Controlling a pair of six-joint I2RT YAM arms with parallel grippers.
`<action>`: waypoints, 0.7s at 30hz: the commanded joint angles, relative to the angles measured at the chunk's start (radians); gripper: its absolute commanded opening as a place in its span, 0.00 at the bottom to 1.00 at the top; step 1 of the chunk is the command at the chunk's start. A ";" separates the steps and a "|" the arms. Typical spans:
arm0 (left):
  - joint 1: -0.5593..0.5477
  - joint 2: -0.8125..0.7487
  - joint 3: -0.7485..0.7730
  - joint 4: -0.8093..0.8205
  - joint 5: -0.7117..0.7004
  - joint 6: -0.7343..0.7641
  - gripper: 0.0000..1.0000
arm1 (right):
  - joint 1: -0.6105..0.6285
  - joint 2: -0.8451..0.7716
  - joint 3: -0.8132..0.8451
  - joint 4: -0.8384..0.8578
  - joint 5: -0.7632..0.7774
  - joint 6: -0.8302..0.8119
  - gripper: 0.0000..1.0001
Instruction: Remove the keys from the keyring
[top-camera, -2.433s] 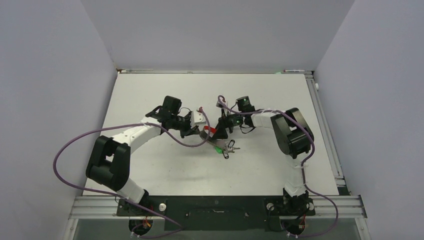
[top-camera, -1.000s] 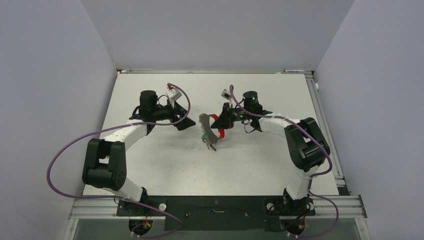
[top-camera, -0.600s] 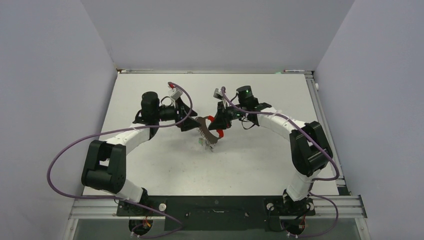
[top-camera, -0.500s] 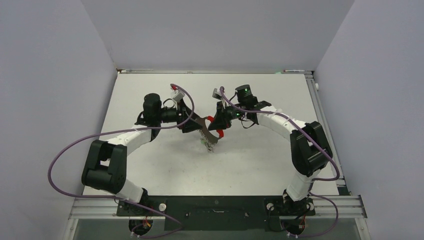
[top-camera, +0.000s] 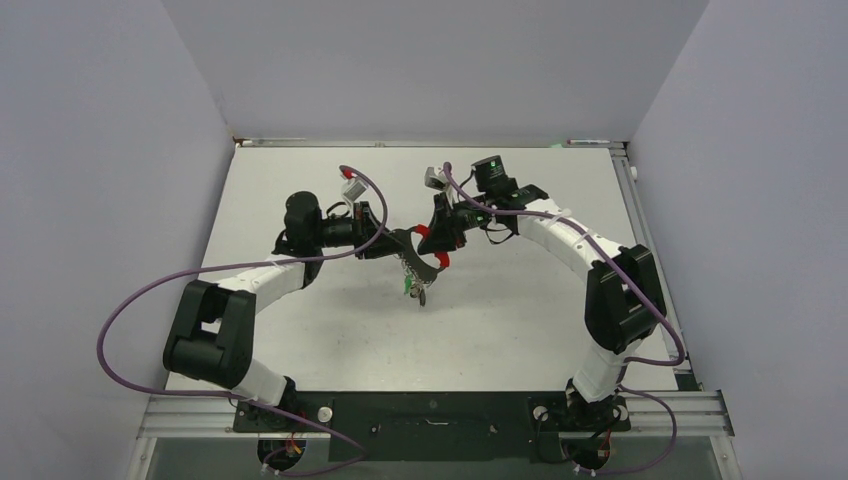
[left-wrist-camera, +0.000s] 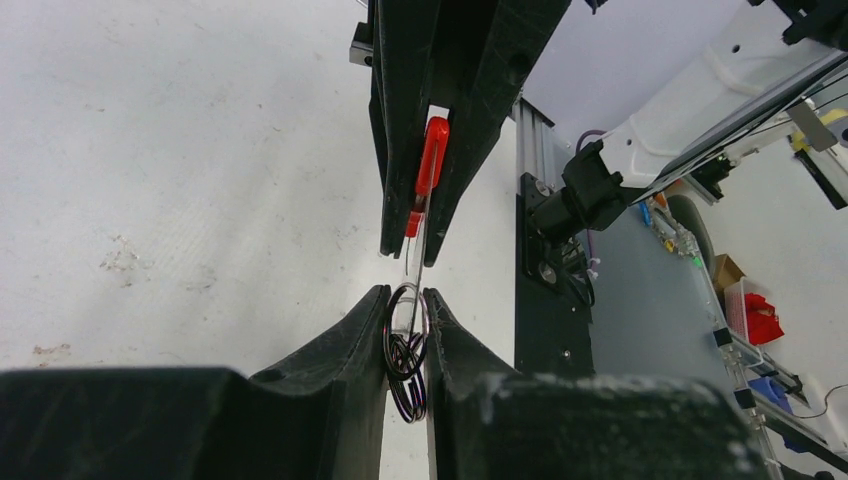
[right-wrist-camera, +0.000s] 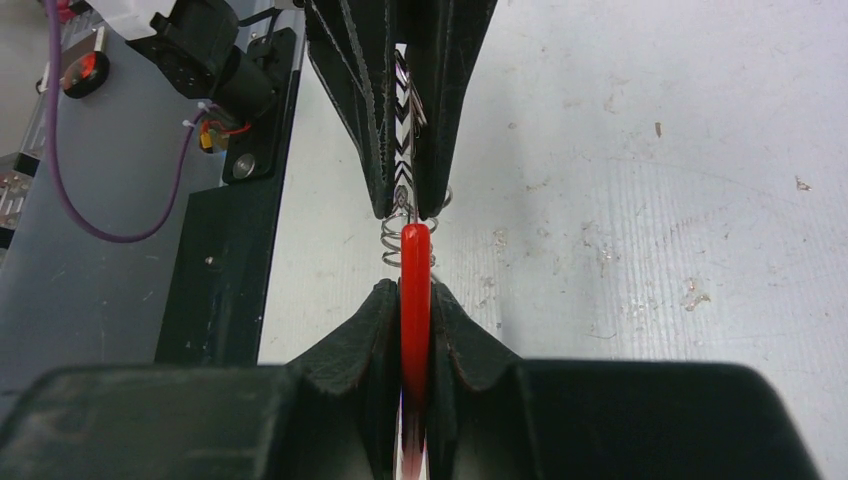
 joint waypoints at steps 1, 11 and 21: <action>-0.004 -0.035 0.007 0.254 0.033 -0.206 0.19 | 0.013 -0.051 0.043 -0.025 -0.062 -0.040 0.05; -0.032 -0.008 0.017 0.278 0.034 -0.243 0.20 | 0.023 -0.058 0.058 -0.023 -0.065 -0.029 0.05; -0.006 0.003 0.031 0.261 0.021 -0.320 0.00 | -0.016 -0.058 0.006 0.202 -0.085 0.170 0.31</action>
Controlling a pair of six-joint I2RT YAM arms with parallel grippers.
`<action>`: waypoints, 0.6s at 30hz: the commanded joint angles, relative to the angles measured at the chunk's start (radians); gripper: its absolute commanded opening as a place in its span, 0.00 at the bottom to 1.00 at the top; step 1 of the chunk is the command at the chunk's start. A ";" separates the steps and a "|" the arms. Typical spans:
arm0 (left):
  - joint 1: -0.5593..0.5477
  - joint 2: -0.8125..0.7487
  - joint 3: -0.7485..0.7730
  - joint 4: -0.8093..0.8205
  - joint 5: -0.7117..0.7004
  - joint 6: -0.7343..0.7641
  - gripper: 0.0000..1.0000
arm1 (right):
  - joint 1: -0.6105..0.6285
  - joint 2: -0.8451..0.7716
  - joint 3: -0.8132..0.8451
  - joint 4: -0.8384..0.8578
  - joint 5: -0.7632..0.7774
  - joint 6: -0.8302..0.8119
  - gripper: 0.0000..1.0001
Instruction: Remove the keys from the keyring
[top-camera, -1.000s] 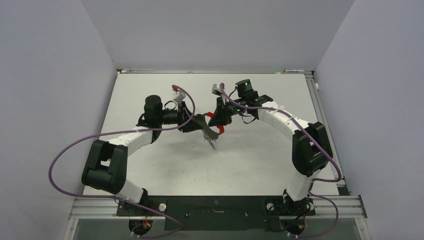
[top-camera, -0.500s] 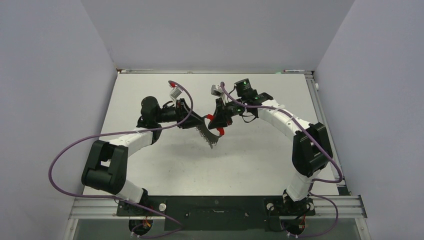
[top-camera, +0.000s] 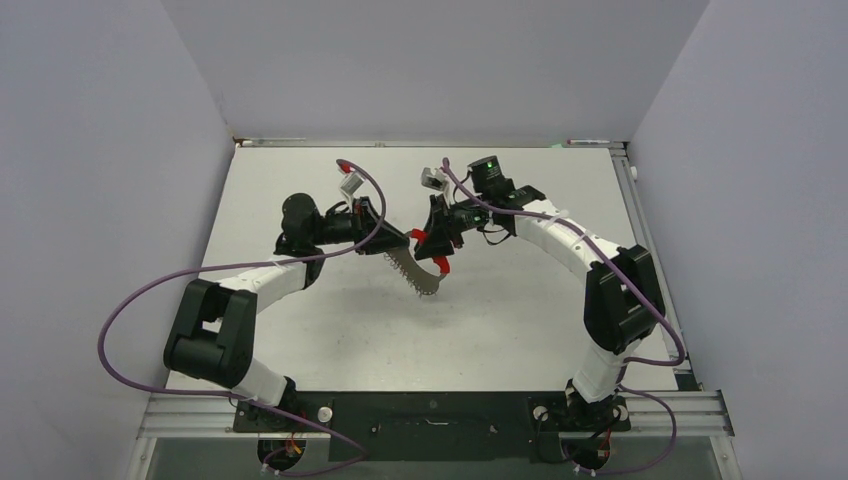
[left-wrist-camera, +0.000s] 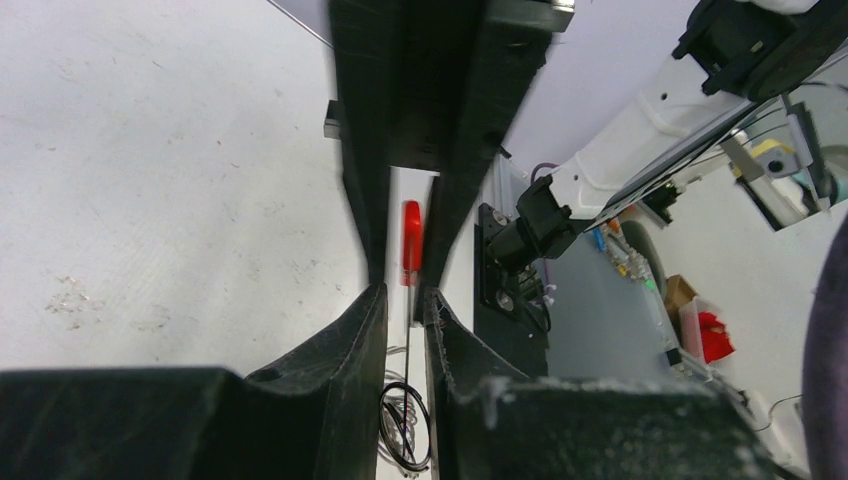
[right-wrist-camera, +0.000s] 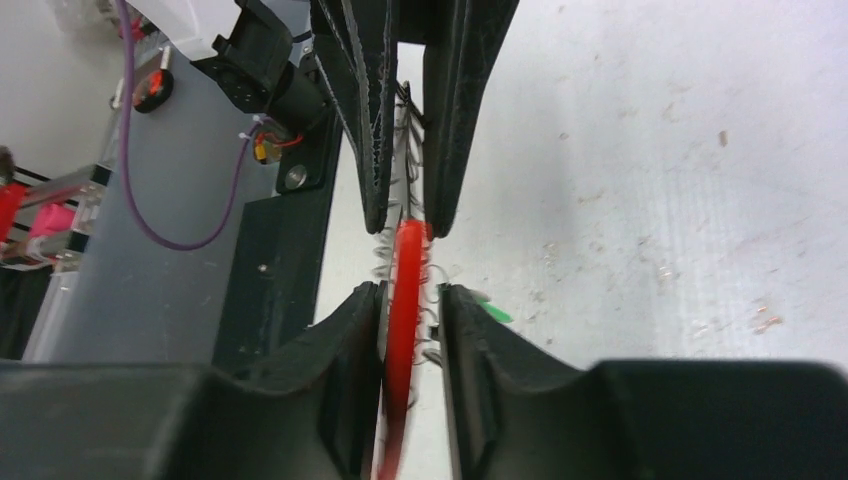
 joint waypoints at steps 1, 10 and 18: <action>0.021 -0.004 0.043 0.045 0.002 -0.106 0.00 | -0.033 -0.061 -0.035 0.303 -0.035 0.172 0.40; 0.118 0.047 0.015 0.364 -0.104 -0.441 0.00 | -0.043 -0.053 -0.341 1.103 0.037 0.838 0.87; 0.171 0.064 -0.010 0.404 -0.180 -0.494 0.00 | -0.015 0.061 -0.460 1.775 0.095 1.366 0.86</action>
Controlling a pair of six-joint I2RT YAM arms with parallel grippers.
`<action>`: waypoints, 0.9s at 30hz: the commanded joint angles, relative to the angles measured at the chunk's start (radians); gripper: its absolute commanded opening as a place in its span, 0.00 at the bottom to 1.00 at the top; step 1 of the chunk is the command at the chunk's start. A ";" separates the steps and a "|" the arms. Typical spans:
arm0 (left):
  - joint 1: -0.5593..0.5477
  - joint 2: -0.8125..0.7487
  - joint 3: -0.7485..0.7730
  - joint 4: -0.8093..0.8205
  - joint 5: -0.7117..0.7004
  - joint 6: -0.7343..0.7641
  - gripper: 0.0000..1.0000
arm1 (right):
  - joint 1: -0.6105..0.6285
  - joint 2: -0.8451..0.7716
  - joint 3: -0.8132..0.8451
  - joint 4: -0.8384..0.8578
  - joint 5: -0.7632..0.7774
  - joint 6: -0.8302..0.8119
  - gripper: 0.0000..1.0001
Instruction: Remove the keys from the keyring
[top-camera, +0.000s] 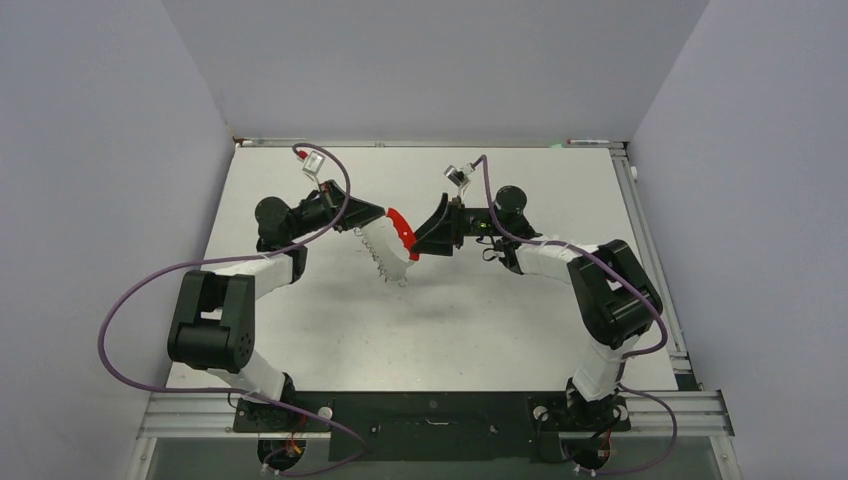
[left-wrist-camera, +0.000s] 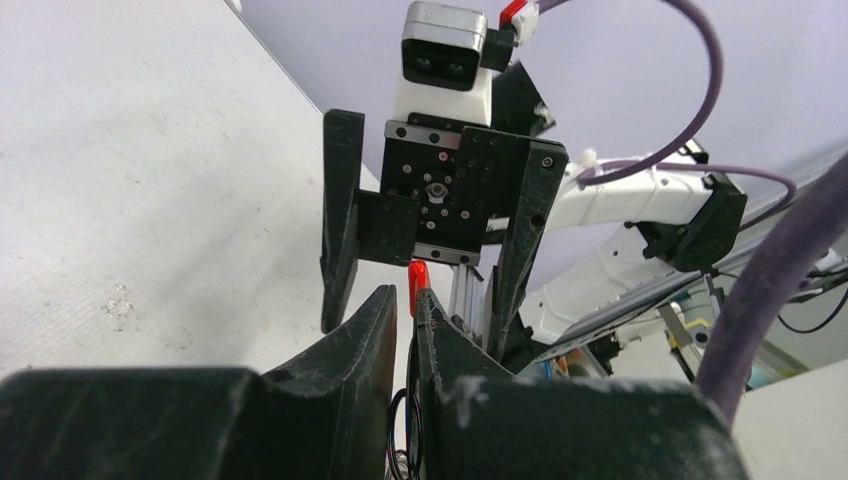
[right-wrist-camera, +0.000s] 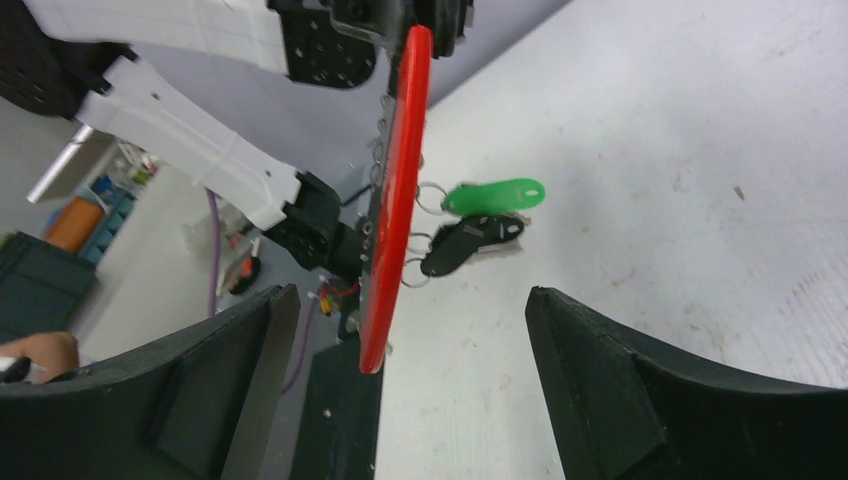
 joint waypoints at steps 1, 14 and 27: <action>0.010 -0.004 -0.007 0.115 -0.064 -0.067 0.00 | 0.026 0.051 -0.032 0.440 0.061 0.305 0.86; 0.025 -0.081 -0.059 -0.029 -0.205 0.053 0.00 | 0.112 0.066 -0.099 0.474 0.185 0.314 0.83; 0.015 -0.118 -0.112 -0.015 -0.312 0.063 0.00 | 0.133 0.109 -0.088 0.454 0.272 0.350 0.49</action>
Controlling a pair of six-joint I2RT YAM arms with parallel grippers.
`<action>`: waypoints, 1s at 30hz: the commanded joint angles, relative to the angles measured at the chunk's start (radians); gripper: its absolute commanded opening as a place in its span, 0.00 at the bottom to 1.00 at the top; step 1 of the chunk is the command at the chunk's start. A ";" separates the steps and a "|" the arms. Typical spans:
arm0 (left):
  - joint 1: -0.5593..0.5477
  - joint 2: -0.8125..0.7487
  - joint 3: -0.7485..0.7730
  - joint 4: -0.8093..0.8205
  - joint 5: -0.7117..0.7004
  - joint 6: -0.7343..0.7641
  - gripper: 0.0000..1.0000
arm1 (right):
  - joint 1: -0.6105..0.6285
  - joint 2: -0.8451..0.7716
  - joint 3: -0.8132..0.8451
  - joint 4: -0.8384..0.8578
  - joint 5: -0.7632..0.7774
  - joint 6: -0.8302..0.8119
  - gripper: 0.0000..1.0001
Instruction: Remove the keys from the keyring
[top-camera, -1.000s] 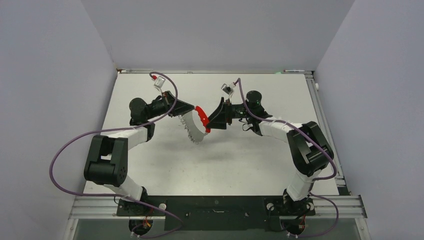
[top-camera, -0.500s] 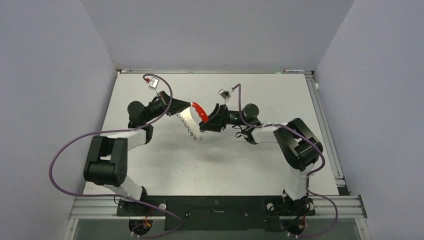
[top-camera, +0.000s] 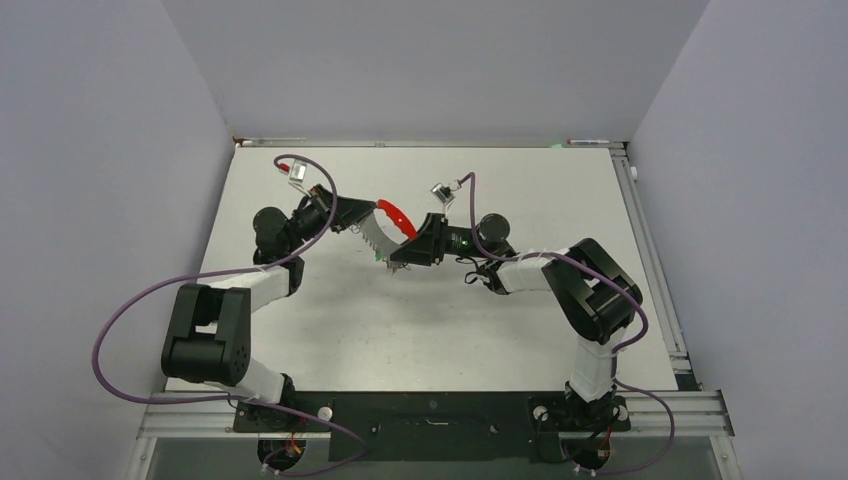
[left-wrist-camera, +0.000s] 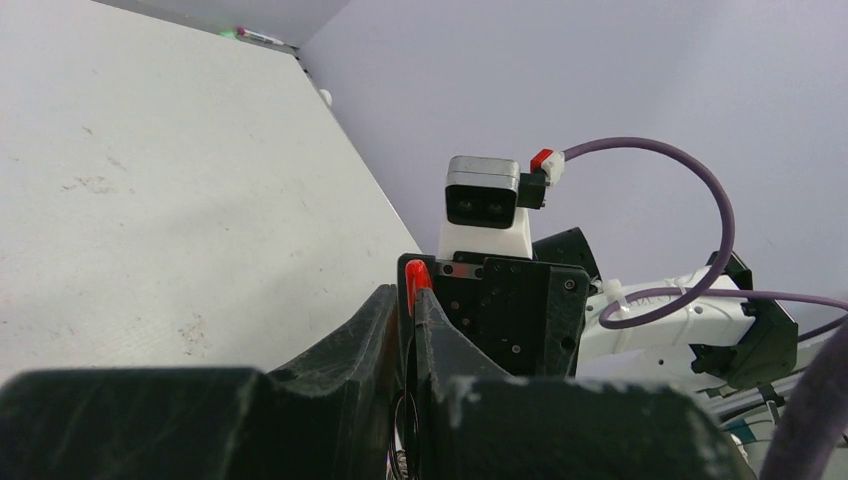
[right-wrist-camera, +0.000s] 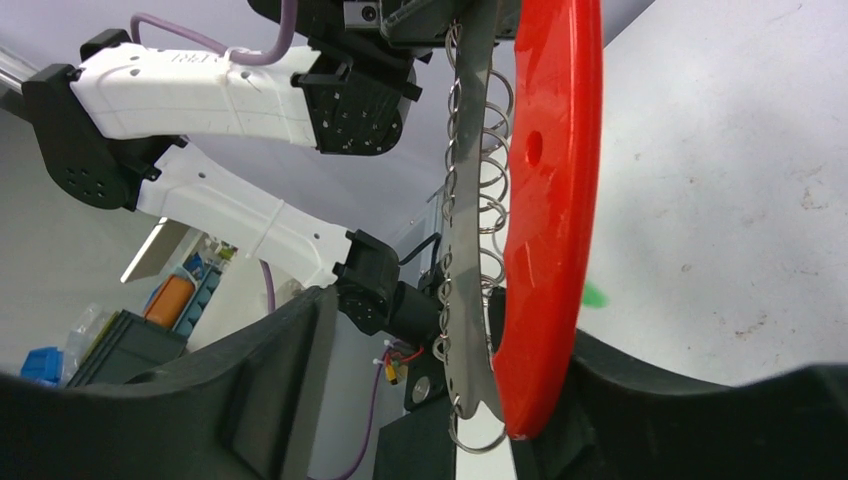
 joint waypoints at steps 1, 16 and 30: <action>-0.007 -0.044 -0.018 0.057 -0.060 -0.009 0.00 | 0.001 0.023 0.014 0.082 0.050 0.031 0.45; 0.014 -0.065 0.007 -0.051 -0.003 0.115 0.41 | -0.052 0.001 0.035 0.130 0.052 0.094 0.05; 0.129 -0.150 -0.011 -0.142 0.050 0.415 0.62 | -0.151 -0.144 0.092 -0.110 0.044 -0.036 0.05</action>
